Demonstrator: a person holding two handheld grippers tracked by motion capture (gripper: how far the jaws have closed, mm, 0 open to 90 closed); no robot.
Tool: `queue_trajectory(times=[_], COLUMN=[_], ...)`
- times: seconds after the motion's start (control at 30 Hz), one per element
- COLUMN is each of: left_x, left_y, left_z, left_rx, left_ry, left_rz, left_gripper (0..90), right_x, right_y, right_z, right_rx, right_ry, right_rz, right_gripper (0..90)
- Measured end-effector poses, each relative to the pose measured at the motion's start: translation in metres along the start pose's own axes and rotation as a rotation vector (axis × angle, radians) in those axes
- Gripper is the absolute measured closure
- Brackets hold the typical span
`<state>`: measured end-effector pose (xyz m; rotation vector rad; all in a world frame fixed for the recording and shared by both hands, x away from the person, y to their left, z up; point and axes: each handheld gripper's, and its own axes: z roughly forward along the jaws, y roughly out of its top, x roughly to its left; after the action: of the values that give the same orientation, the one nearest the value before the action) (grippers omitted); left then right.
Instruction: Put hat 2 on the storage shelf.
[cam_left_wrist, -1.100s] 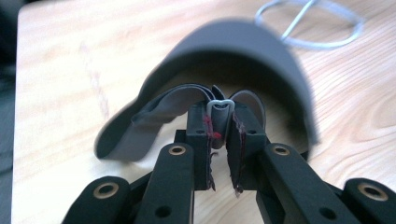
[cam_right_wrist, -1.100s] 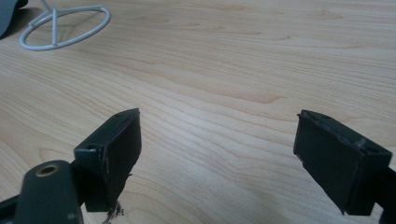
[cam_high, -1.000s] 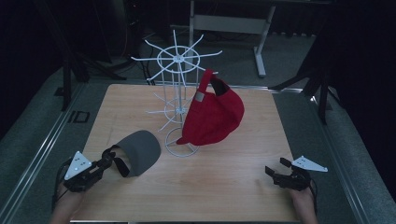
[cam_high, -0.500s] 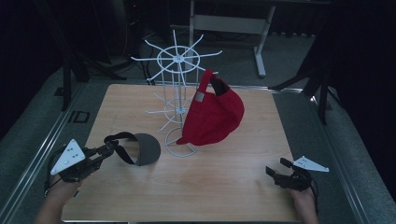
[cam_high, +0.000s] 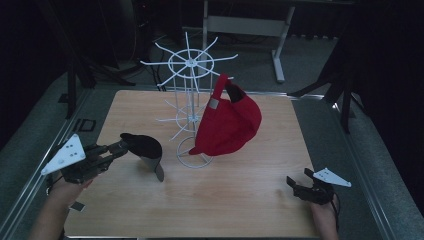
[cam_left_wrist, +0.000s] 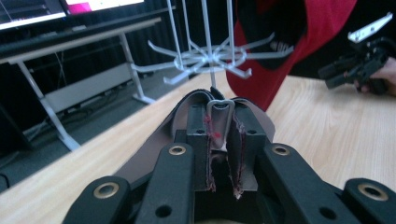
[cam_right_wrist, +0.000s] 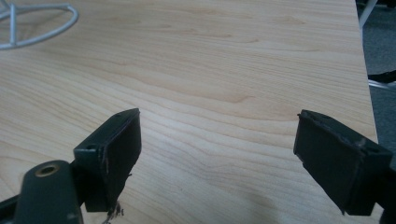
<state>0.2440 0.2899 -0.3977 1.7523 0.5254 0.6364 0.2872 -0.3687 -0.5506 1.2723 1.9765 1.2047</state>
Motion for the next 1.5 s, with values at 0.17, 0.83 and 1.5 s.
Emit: queue_trajectory(times=[0.17, 0.83, 1.5], left_x=[0.001, 0.01, 0.01], left_y=[0.02, 0.107, 0.166], left_z=[-0.007, -0.008, 0.018], left_rx=[-0.022, -0.114, -0.14], left_ry=[-0.049, -0.047, -0.082], left_rz=[0.036, 0.123, 0.169], left_gripper=[80.6, 80.6, 80.6], right_x=[0.0, 0.001, 0.0], right_y=[0.001, 0.0, -0.001], right_z=[0.0, 0.0, 0.0], right_rx=[-0.002, 0.011, 0.019], right_ry=[0.003, 0.009, 0.013], right_rz=[-0.003, -0.005, -0.005], right_gripper=[14.9, 15.0, 14.9])
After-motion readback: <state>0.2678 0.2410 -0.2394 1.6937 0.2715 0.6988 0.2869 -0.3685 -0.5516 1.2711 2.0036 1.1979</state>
